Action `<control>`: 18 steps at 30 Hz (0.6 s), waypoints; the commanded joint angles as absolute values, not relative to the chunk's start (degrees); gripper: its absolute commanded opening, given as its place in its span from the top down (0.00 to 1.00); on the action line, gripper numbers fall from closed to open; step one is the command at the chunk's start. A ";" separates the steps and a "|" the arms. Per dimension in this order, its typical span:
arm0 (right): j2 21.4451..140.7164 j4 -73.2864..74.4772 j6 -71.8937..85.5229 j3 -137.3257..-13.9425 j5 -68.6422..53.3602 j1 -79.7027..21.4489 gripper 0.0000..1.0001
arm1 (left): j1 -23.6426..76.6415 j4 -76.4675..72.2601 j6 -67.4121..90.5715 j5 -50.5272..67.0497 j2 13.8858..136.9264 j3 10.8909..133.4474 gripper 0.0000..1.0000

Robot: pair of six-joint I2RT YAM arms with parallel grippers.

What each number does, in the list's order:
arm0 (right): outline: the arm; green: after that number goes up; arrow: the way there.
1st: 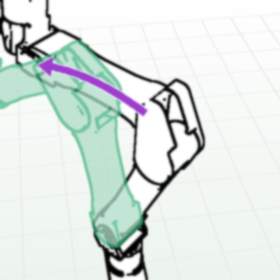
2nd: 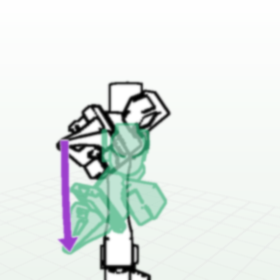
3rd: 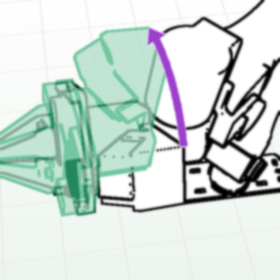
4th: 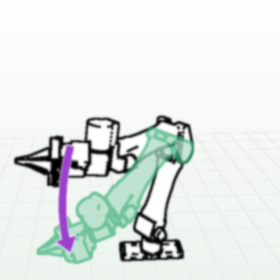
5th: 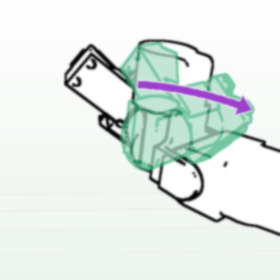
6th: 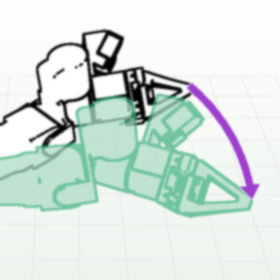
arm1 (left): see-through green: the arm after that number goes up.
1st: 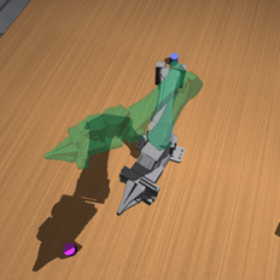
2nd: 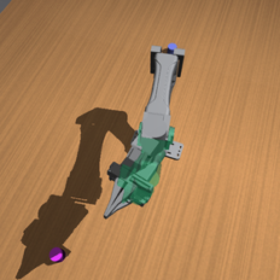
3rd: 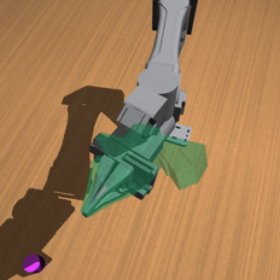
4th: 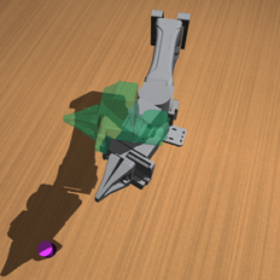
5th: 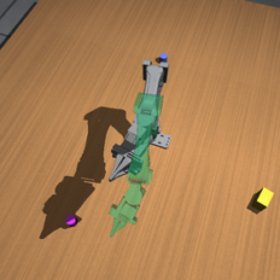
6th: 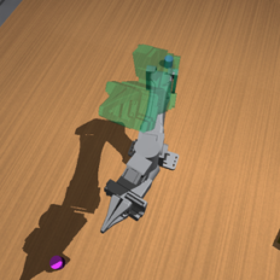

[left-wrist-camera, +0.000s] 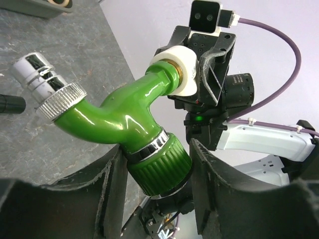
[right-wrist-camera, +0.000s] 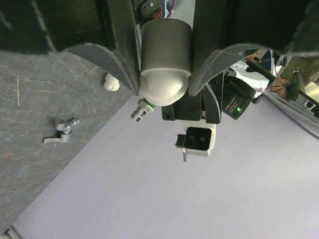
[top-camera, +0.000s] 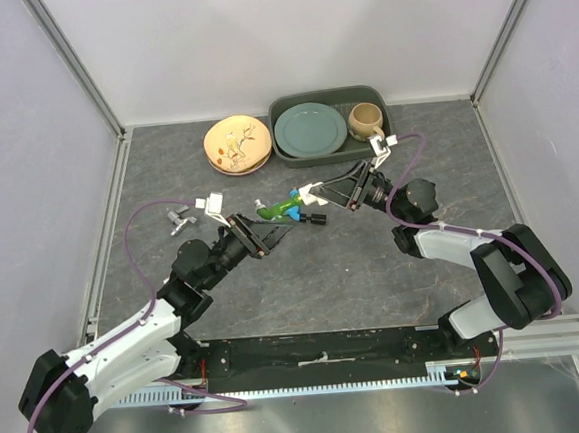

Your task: Install the water faucets

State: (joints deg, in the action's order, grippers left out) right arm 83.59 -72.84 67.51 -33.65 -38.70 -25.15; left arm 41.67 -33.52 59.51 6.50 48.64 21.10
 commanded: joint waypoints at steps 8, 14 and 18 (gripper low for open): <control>82.00 -92.02 71.45 -35.15 -41.48 -24.87 1.00 | 40.78 -28.83 33.51 1.58 47.20 27.59 0.77; 82.62 -90.88 71.37 -36.30 -43.42 -24.96 1.00 | 40.78 -26.28 24.00 2.20 46.23 30.05 0.98; 83.41 -90.53 70.66 -36.91 -44.64 -24.96 0.95 | 40.78 -25.23 22.24 1.58 45.27 30.85 0.98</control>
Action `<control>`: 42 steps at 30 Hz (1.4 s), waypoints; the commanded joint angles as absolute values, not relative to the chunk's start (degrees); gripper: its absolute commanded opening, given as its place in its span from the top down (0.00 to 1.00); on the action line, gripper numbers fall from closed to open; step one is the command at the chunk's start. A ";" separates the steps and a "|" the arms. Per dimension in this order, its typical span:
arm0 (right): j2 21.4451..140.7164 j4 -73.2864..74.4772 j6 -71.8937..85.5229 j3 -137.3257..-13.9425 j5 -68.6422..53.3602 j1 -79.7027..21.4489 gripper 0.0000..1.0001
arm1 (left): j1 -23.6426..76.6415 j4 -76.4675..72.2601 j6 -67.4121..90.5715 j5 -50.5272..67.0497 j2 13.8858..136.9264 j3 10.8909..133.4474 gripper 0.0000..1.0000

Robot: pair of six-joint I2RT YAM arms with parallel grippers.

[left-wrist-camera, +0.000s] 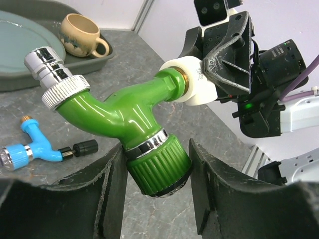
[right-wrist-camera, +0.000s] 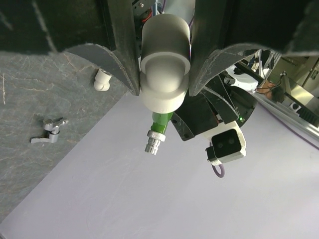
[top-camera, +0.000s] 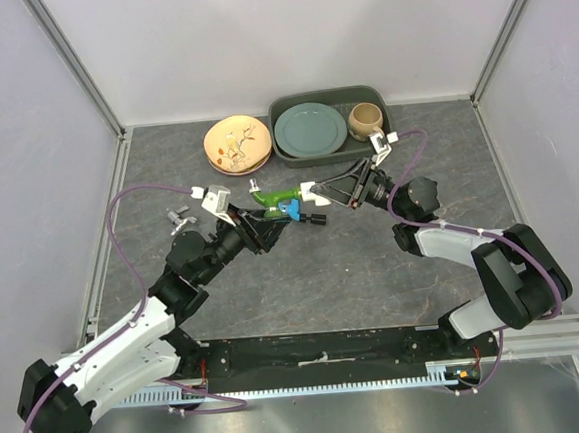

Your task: Install the water faucets

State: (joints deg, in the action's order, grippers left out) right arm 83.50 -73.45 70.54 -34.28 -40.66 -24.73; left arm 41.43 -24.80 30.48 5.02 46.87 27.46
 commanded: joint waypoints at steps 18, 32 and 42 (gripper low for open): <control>86.31 -91.94 72.33 -38.85 -46.93 -25.05 0.75 | 40.87 -25.32 10.28 1.85 42.80 29.53 0.98; 85.61 -90.18 70.40 -38.93 -47.81 -25.14 0.47 | 40.87 -20.22 11.69 -3.87 44.39 31.90 0.98; 83.24 -83.86 65.92 -38.85 -47.46 -26.01 0.36 | 40.87 -17.67 12.92 -5.36 43.77 32.96 0.98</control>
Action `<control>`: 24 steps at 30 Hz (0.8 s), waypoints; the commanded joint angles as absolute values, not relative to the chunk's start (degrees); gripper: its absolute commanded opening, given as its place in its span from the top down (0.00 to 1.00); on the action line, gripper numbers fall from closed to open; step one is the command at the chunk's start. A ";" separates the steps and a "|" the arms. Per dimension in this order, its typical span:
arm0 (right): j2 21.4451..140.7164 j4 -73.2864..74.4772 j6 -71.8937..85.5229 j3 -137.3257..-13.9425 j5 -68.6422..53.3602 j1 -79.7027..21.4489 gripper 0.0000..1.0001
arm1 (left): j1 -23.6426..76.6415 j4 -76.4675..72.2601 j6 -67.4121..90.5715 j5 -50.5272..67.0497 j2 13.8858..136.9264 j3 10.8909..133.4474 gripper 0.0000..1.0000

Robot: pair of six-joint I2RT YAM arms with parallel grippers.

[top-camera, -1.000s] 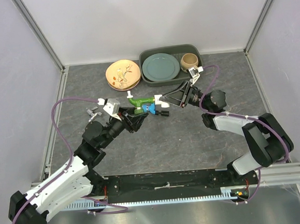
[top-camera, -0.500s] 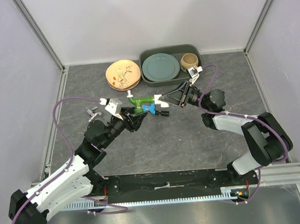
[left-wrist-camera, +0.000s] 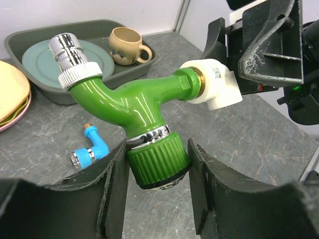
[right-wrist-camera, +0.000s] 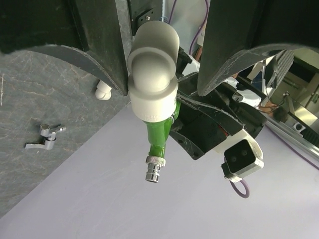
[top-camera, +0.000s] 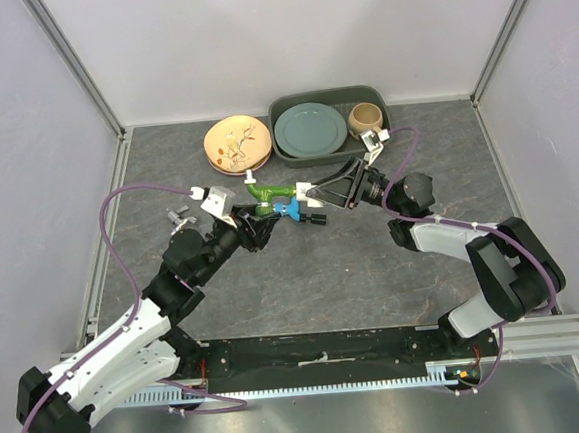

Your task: Install the water faucets

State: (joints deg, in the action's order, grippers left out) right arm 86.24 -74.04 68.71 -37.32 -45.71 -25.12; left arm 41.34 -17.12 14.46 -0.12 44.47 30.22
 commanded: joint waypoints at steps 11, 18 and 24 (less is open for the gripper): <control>78.93 -66.90 53.54 -39.90 -44.56 -27.77 0.39 | 41.31 -17.05 13.18 -5.36 43.77 33.57 0.98; 78.75 -63.02 50.63 -40.69 -43.68 -28.56 0.38 | 41.75 -16.35 12.48 -5.36 43.42 34.19 0.98; 78.31 -60.29 48.78 -41.22 -43.16 -29.18 0.38 | 42.01 -15.47 11.78 -5.89 42.72 34.63 0.98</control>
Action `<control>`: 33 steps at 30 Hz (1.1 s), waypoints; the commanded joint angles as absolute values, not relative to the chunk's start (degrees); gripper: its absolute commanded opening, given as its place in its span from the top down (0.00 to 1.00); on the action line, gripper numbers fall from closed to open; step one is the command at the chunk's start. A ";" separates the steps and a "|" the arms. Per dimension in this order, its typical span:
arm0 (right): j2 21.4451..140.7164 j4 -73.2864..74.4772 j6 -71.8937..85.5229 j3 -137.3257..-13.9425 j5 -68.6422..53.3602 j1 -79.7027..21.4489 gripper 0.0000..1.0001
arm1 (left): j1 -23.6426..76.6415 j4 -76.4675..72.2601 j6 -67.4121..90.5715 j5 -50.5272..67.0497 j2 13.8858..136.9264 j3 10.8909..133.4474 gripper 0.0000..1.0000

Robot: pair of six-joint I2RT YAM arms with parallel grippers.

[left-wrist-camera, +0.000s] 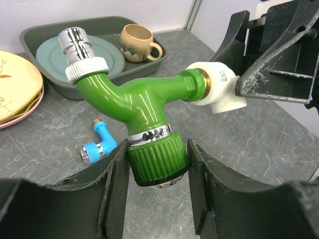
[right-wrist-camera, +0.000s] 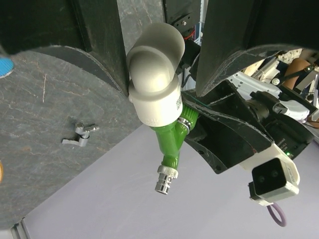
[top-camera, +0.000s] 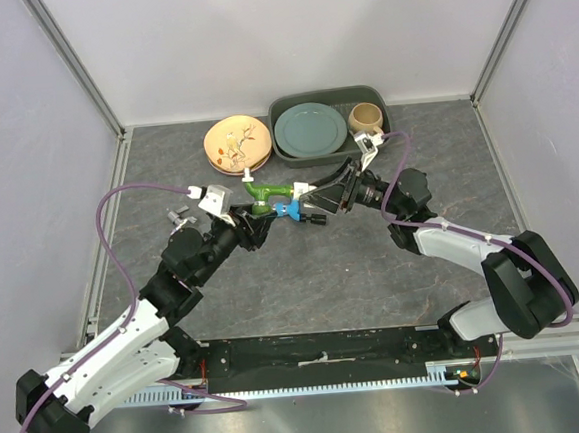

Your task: Install the water faucets

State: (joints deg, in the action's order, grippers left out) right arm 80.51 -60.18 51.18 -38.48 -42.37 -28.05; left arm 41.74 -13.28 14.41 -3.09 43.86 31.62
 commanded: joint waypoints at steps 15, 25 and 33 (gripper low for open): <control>79.19 -58.97 47.46 -42.10 -43.50 -30.15 0.84 | 42.98 -14.94 10.28 -5.98 43.24 35.16 0.98; 79.89 -65.83 52.03 -41.13 -44.65 -30.15 1.00 | 42.80 -14.33 13.18 -7.38 39.12 33.22 0.29; 79.19 -72.15 56.16 -39.90 -45.35 -30.06 1.00 | 41.75 -13.01 17.13 -7.29 39.20 31.82 0.21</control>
